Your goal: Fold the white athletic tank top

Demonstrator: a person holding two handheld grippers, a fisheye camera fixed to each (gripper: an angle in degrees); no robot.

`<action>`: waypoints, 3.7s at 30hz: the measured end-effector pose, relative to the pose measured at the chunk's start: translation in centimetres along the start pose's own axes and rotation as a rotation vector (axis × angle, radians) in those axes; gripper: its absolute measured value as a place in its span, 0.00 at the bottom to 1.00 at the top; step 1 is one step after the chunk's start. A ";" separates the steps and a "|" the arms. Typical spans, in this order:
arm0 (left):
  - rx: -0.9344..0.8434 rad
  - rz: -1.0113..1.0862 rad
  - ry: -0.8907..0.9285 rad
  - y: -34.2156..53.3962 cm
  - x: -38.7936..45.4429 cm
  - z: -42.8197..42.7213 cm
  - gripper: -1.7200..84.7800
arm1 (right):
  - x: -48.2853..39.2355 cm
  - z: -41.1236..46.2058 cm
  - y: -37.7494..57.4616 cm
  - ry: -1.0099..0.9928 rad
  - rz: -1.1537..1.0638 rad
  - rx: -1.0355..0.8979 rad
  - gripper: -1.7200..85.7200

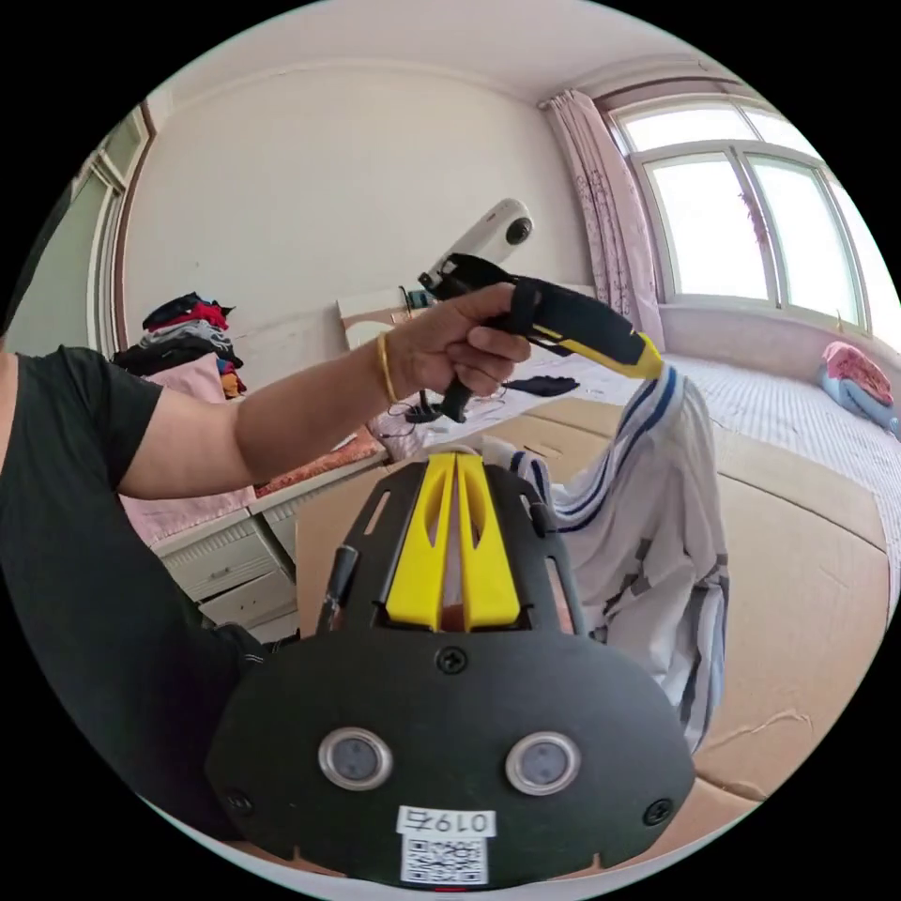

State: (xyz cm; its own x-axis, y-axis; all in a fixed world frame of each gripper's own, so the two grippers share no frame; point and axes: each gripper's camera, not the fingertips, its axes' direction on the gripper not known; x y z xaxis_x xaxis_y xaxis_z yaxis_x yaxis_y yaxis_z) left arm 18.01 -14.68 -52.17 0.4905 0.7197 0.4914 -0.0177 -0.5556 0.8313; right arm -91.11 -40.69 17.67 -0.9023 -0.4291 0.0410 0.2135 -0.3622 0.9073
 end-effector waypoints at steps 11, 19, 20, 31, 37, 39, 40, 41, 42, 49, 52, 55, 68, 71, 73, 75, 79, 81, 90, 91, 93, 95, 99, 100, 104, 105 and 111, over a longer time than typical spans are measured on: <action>-0.048 -0.253 -0.416 13.1 -5.5 -4.2 0.03 | 3.4 5.4 -5.4 0.040 -0.198 -0.266 0.04; 0.258 -0.375 -0.075 21.1 -3.8 -7.8 0.03 | -0.5 20.8 -11.5 -0.027 -0.600 -0.660 0.12; 0.281 -0.345 -0.032 21.4 -2.9 -8.1 0.03 | -0.5 23.8 -11.7 -0.053 -0.643 -0.758 0.12; 0.201 -0.223 -0.054 20.2 2.6 -12.1 0.03 | -0.4 33.3 -7.9 -0.120 -0.719 -1.031 0.15; 0.202 -0.205 -0.112 17.8 4.7 -14.4 0.04 | 1.3 29.8 -3.9 0.057 -0.651 -0.920 0.02; 0.244 -0.186 -0.136 17.3 6.1 -15.5 0.05 | 3.5 25.9 -4.7 0.026 -0.518 -0.817 0.02; 0.272 -0.160 -0.159 17.0 7.2 -16.2 0.05 | 5.2 22.7 -5.2 0.010 -0.420 -0.727 0.02; 0.299 -0.136 -0.190 16.7 8.4 -16.9 0.07 | 6.9 18.9 -5.5 0.019 -0.330 -0.626 0.02; 0.313 -0.126 -0.207 16.5 9.0 -17.2 0.08 | 7.8 16.9 -5.5 0.034 -0.289 -0.578 0.02; 0.328 0.100 -0.439 13.1 17.4 -16.5 0.17 | 12.9 -6.2 1.6 0.191 0.064 -0.096 0.02; 0.233 0.125 -0.636 10.4 19.1 -14.4 0.18 | 12.5 -12.6 6.7 0.221 0.127 0.028 0.02; 0.263 0.115 -0.632 7.7 19.5 -14.3 0.18 | 10.7 -16.1 11.5 0.285 0.130 0.074 0.02; 0.288 0.050 -0.590 -0.2 17.7 -26.2 0.03 | 7.6 -26.7 27.6 0.383 0.164 0.235 0.02; 0.393 0.140 -0.726 -3.2 21.2 -35.5 0.03 | 5.9 -29.4 29.3 0.397 0.141 0.311 0.02; 0.440 0.189 -0.805 -5.5 24.1 -40.7 0.02 | 3.9 -30.8 29.8 0.419 0.098 0.356 0.02; 0.500 0.244 -0.862 -7.4 27.5 -45.3 0.02 | 1.1 -32.3 29.9 0.464 0.036 0.408 0.02; 0.585 0.374 -1.086 -10.4 36.4 -51.7 0.02 | -7.2 -36.3 29.3 0.628 -0.131 0.552 0.02; 0.626 0.445 -1.186 -10.6 40.7 -53.1 0.02 | -11.4 -38.2 28.7 0.710 -0.208 0.616 0.02; 0.707 0.615 -1.388 -10.2 54.9 -58.7 0.03 | -25.7 -43.7 21.8 0.982 -0.428 0.748 0.01; 0.711 0.623 -1.403 -10.6 55.9 -59.6 0.03 | -26.3 -43.9 19.8 1.007 -0.434 0.744 0.01; 0.718 0.626 -1.429 -11.6 56.9 -60.6 0.03 | -26.1 -43.7 16.2 1.033 -0.428 0.711 0.01; 0.675 0.604 -1.421 -14.2 56.5 -61.2 0.03 | -23.4 -42.3 10.9 1.026 -0.376 0.633 0.01; 0.471 0.536 -1.390 -20.0 50.6 -58.7 0.03 | -14.2 -35.7 4.4 1.008 -0.254 0.427 0.02; 0.398 0.511 -1.373 -21.9 47.4 -57.2 0.03 | -10.2 -32.5 3.2 0.991 -0.214 0.350 0.02; 0.130 0.396 -1.296 -27.8 32.9 -49.6 0.03 | 6.2 -18.9 1.7 0.904 -0.041 0.063 0.02; 0.087 0.380 -1.285 -28.6 30.6 -48.2 0.03 | 8.5 -16.6 1.7 0.905 -0.020 0.011 0.02; -0.225 0.199 -1.089 -33.3 8.4 -33.1 0.02 | 24.4 2.1 3.9 0.839 0.154 -0.389 0.05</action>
State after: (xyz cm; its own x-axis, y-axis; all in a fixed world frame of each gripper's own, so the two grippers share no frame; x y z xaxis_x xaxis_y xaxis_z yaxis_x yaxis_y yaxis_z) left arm -6.15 23.66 -67.08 0.9578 -0.1807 0.2233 -0.2826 -0.4531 0.8455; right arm -113.09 -50.83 23.12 -0.3210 -0.8972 -0.3033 0.5552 -0.4377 0.7072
